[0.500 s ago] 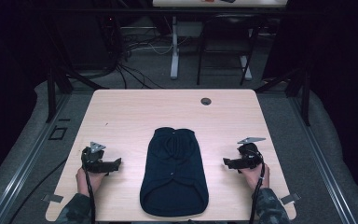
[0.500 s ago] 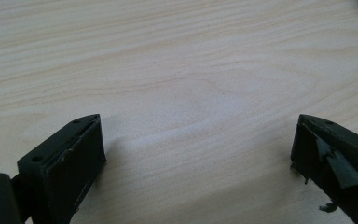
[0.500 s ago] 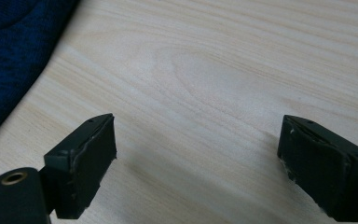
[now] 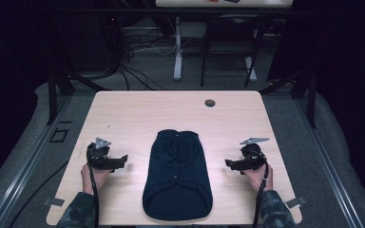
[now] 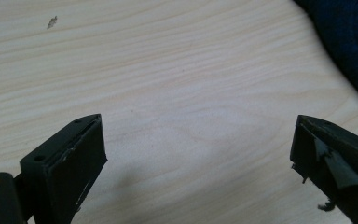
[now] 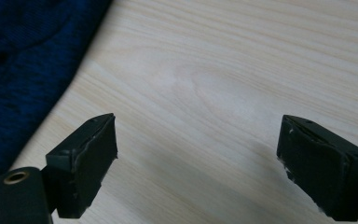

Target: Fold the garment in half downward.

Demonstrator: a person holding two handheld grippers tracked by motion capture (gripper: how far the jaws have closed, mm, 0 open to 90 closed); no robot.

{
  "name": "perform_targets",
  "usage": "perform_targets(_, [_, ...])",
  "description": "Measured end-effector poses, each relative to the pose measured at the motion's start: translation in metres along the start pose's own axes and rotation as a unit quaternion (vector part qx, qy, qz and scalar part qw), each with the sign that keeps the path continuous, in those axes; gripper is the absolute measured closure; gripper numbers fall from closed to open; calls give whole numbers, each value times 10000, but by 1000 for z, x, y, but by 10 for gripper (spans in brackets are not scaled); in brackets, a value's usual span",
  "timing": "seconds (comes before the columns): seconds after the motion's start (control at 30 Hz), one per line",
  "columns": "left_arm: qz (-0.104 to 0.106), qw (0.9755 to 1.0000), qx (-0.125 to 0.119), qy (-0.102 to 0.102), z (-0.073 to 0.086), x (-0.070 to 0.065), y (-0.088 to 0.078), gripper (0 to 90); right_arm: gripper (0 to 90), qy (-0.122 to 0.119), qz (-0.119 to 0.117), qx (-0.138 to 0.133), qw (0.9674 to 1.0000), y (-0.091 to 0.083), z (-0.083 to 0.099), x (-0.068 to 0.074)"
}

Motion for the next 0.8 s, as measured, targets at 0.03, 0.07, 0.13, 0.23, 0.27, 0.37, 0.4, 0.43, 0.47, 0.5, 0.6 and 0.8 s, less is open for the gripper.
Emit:
perform_targets(0.03, [34,10000,-36,-14,-2,-1,0,28,115,-10,-58,-9,10000,0,-1,2])
perform_targets(0.07, [70,10000,-25,-3,-5,-3,-1,27,114,-61,-66,12,10000,0,-3,3])
perform_targets(0.13, [187,9998,-1,-16,-8,-4,-1,17,114,-82,-102,6,9999,1,-5,5])
perform_targets(0.23, [265,9996,-38,-27,-16,-6,1,16,119,-211,-237,20,9995,5,-16,14])
perform_targets(0.27, [265,9996,-38,-27,-16,-6,1,13,119,-211,-237,20,9995,5,-16,14])
perform_targets(0.37, [421,9991,-9,-90,-22,-8,6,11,123,-326,-319,21,9990,9,-26,22])
perform_targets(0.4, [466,9989,11,-55,-26,-12,10,11,125,-386,-368,27,9986,13,-33,26])
perform_targets(0.43, [496,9987,50,-38,-29,-14,13,11,127,-418,-373,5,9984,14,-36,29])
perform_targets(0.47, [559,9984,70,-25,-31,-16,15,9,129,-455,-355,-3,9983,16,-40,32])
perform_targets(0.5, [616,9981,75,-44,-35,-19,17,9,132,-463,-369,19,9982,18,-44,34])
perform_targets(0.6, [640,9979,63,11,-42,-23,21,6,136,-491,-419,18,9979,22,-52,39])
perform_targets(0.8, [771,9968,91,168,-67,-41,31,4,138,-586,-542,12,9968,34,-74,54])
Point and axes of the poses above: each handheld gripper's, and its own axes: y roughly forward along the jaws, z roughly out of its underside, x roughly to its left, the point moved 7 cm from there along y, roughly forward along the jaws, and after that the axes turned 1 degree about x, right-handed, at the moved point
